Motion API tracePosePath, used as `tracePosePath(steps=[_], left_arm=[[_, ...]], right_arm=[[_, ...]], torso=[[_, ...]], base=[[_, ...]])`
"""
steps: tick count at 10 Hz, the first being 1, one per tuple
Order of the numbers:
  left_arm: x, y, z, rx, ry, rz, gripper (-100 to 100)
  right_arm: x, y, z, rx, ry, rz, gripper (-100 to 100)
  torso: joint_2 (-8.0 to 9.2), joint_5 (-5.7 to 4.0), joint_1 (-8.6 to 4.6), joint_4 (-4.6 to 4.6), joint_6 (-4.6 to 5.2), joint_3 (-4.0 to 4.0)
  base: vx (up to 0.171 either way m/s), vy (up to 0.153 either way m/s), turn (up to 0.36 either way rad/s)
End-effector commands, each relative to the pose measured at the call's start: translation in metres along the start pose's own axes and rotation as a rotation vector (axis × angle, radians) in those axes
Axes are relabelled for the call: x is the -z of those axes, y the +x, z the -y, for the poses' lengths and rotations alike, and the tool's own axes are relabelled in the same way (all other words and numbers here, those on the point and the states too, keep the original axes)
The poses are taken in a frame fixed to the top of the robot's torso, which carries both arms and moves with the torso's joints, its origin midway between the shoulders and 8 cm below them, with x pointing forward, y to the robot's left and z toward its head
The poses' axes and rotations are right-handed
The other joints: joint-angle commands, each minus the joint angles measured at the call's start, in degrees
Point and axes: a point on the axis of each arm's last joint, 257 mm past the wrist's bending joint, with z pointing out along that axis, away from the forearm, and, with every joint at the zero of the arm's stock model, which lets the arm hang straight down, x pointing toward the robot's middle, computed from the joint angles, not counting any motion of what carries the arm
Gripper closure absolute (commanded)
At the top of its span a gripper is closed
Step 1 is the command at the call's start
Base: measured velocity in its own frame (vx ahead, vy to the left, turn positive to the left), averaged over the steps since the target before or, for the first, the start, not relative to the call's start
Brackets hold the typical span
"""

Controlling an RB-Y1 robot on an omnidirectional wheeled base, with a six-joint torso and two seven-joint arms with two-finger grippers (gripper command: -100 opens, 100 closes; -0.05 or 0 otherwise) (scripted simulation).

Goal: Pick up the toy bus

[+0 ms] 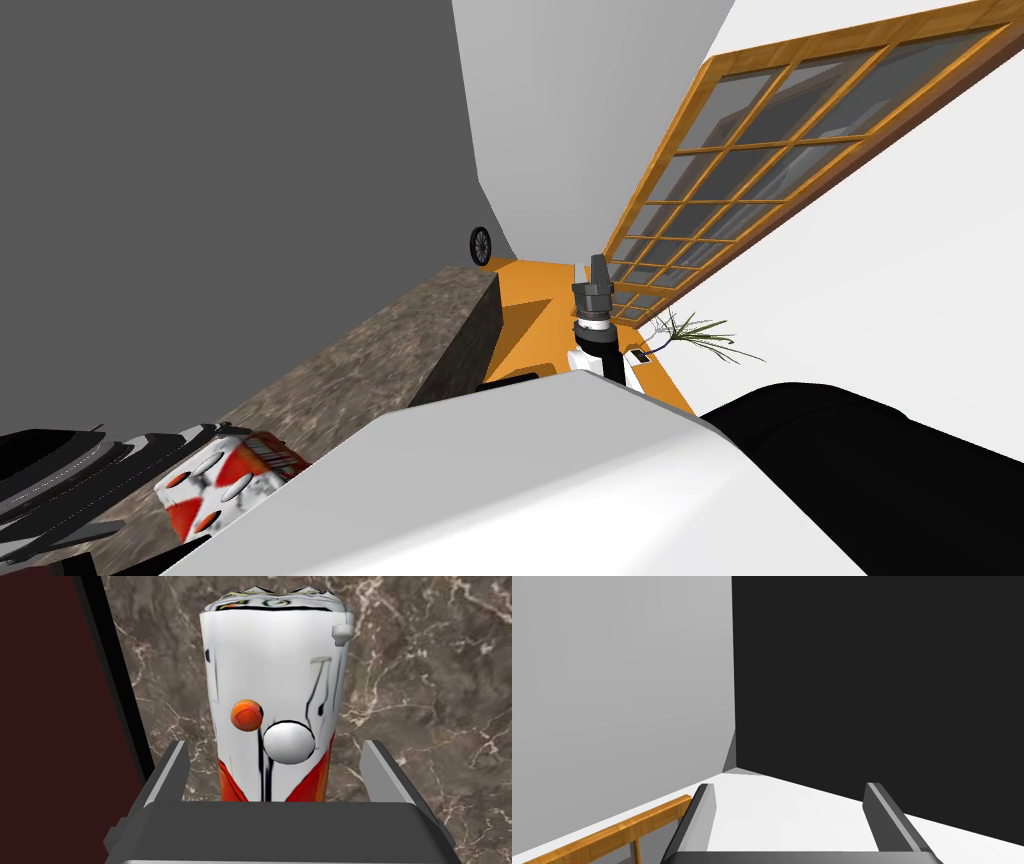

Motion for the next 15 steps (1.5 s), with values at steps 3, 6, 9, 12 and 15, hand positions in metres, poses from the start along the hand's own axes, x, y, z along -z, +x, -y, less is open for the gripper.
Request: tracePosePath(steps=[3, 6, 9, 12, 15], left_arm=[[-0.023, -0.002, -0.005, 0.006, -0.001, -0.002, -100], [-0.019, -0.003, -0.002, 0.004, -0.001, 0.0, 100], [-0.019, -0.003, -0.002, 0.004, -0.001, -0.001, 100], [0.0, 0.0, 0.0, 0.0, 0.0, 0.0, 100], [-0.002, 0.001, 0.0, 0.001, 0.0, 0.0, 0]], right_arm=[[0.0, 0.0, 0.0, 0.0, 0.0, 0.0, 0], [0.0, 0.0, 0.0, 0.0, 0.0, 0.0, 0], [0.0, 0.0, 0.0, 0.0, 0.0, 0.0, 0], [0.0, 0.0, 0.0, 0.0, 0.0, 0.0, 0], [0.0, 0.0, 0.0, 0.0, 0.0, 0.0, 0]], torso=[[0.05, 0.02, 0.05, 0.0, 0.02, 0.02], [0.04, 0.01, 0.03, 0.01, -0.01, 0.02], [0.02, 0.04, 0.05, 0.0, 0.0, 0.01], [-0.03, -0.01, 0.0, 0.0, -0.03, -0.01], [-0.03, -0.02, -0.04, -0.01, 0.0, -0.02]], base=[[-0.019, 0.01, -0.023], [-0.006, 0.003, -0.002], [0.0, 0.0, 0.0], [0.016, -0.01, 0.025], [0.008, -0.005, 0.006]])
